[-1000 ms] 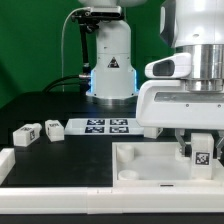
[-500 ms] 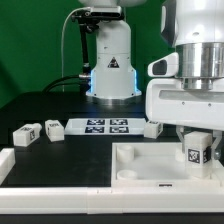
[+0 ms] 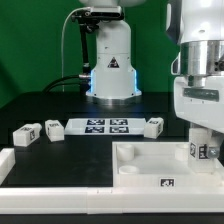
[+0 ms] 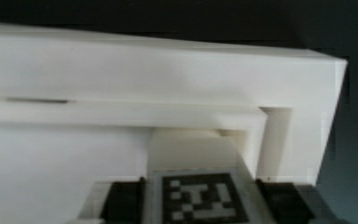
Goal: Assemble one leg
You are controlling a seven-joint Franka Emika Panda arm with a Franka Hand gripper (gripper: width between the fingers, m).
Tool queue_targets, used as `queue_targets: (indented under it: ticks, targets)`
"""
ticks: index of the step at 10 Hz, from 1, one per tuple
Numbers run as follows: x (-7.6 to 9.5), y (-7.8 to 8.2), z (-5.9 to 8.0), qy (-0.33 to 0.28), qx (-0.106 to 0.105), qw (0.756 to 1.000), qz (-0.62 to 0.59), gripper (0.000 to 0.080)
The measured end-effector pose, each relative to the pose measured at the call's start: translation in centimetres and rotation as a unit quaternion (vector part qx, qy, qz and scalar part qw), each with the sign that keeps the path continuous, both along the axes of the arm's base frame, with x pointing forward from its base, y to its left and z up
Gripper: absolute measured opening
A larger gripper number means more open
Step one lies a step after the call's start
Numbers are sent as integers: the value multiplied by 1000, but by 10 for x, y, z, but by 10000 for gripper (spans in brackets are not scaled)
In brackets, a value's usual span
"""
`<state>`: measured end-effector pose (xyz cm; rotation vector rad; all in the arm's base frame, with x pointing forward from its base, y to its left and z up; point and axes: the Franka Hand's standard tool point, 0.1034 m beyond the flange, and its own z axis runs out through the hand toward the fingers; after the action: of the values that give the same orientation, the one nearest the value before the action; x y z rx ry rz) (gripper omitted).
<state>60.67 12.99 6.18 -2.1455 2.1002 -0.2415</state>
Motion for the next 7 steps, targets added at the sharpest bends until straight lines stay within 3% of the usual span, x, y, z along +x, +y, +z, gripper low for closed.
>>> queue_targets:
  ticks: [1, 3, 4, 5, 6, 7]
  targets:
    - [0, 0, 1, -2, 8, 999, -33, 292]
    - [0, 0, 1, -2, 6, 1000, -19, 326]
    - [0, 0, 1, -1, 6, 1000, -19, 462]
    - [0, 0, 1, -1, 4, 1000, -11, 462]
    - [0, -1, 1, -1, -9, 999, 47, 607]
    - [0, 0, 1, 1, -23, 993, 113, 636]
